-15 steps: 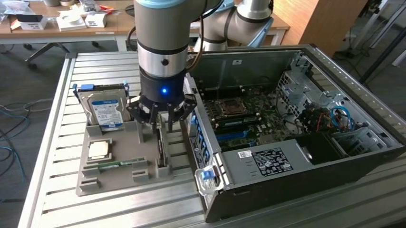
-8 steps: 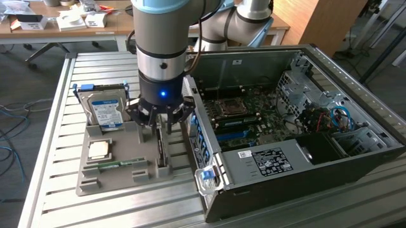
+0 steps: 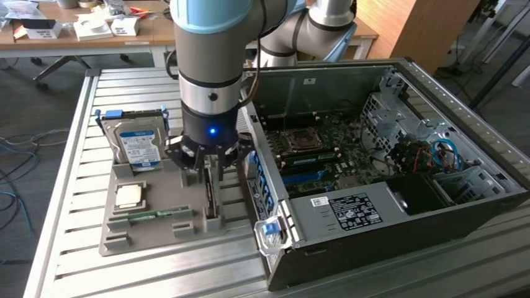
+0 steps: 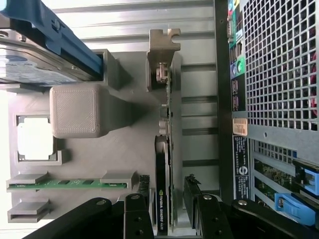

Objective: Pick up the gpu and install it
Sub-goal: 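Pick up the gpu and move the gpu toward the slot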

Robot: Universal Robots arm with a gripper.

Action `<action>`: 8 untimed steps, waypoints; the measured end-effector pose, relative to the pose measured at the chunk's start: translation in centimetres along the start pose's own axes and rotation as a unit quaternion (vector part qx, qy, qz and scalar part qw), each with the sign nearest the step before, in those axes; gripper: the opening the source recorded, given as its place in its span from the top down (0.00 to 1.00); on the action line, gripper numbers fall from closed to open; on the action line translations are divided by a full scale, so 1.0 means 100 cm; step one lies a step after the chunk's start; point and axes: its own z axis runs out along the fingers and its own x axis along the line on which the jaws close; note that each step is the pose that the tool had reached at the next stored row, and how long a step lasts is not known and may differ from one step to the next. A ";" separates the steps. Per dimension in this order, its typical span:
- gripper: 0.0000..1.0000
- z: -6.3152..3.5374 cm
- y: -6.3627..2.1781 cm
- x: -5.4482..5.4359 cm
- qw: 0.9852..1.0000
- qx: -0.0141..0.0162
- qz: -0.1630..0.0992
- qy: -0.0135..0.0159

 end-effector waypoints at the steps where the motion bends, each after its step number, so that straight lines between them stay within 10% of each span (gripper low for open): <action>1: 0.58 0.0015 0.0000 0.000 1.000 0.000 0.000 0.000; 8: 0.58 0.0062 0.0016 0.000 1.000 0.000 0.000 0.000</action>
